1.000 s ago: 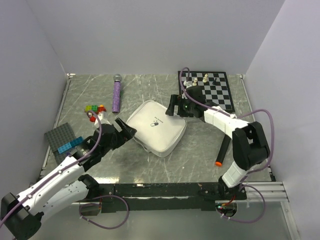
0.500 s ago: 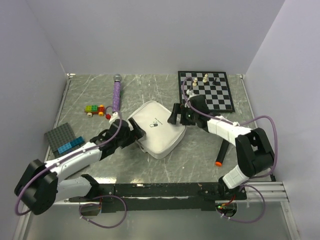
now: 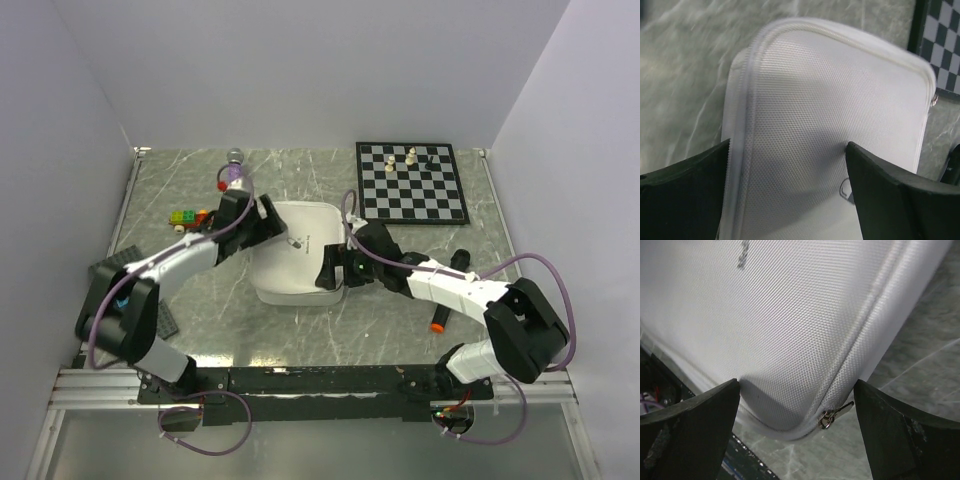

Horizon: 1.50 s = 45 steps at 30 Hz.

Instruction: Organize the medicine kit

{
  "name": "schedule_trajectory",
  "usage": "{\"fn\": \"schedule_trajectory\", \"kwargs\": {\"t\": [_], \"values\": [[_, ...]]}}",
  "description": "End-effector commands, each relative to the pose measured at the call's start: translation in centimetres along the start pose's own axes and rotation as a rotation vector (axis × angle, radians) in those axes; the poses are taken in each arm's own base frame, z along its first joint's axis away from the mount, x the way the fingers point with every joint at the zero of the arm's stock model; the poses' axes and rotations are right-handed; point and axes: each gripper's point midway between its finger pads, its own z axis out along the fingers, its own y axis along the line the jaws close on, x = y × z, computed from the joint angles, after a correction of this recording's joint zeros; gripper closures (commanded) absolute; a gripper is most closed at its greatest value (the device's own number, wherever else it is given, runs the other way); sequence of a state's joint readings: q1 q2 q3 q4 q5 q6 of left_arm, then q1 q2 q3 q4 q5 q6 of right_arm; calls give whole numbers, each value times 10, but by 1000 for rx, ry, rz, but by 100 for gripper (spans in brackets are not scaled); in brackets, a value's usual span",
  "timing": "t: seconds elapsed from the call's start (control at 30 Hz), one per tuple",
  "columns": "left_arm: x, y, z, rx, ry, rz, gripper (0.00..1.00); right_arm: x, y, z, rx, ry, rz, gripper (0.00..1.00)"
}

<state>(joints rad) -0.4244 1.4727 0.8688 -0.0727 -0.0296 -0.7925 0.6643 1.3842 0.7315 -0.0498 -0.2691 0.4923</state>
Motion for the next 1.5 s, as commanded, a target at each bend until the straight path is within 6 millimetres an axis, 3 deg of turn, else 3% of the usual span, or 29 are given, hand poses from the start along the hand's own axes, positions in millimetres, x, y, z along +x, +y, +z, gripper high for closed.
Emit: {"fn": "schedule_trajectory", "kwargs": {"t": [0.0,0.07,0.13,0.23,0.33,0.4,0.5,0.7,0.77,0.8,0.97,1.1,1.23,1.37,1.47], "values": [[-33,-90,9,298,4,115,10,0,23,-1,-53,27,-11,0],[-51,-87,16,241,-1,131,9,-5,11,-9,22,6,-15,0],[-79,-80,7,193,-61,121,7,-14,0,-24,86,-31,-19,0],[-123,-46,-27,72,-184,52,1,-35,-12,-49,148,-112,-6,0],[-143,-16,-71,-34,-274,25,4,-64,-24,-63,193,-203,34,0],[-135,-7,-97,-48,-301,19,4,-90,-31,-69,195,-267,95,0],[-93,0,-129,36,-282,-22,1,-134,-35,-70,172,-371,146,0],[11,4,-155,183,-163,-119,4,-219,-43,-51,175,-462,104,0],[31,1,-160,229,-129,-136,7,-231,-52,-31,187,-443,91,0],[42,-1,-160,246,-103,-133,8,-242,-50,-30,175,-458,72,0],[96,-18,-151,313,81,-22,15,-249,-67,13,168,-361,59,0],[135,-18,-131,232,227,97,19,-231,-72,40,125,-264,66,0],[144,-17,-116,215,253,139,20,-201,-73,51,74,-209,99,0],[156,-3,-96,147,283,134,21,-173,-66,44,12,-194,126,0],[144,14,-77,55,221,73,22,-157,-56,36,-42,-212,135,2]]}}
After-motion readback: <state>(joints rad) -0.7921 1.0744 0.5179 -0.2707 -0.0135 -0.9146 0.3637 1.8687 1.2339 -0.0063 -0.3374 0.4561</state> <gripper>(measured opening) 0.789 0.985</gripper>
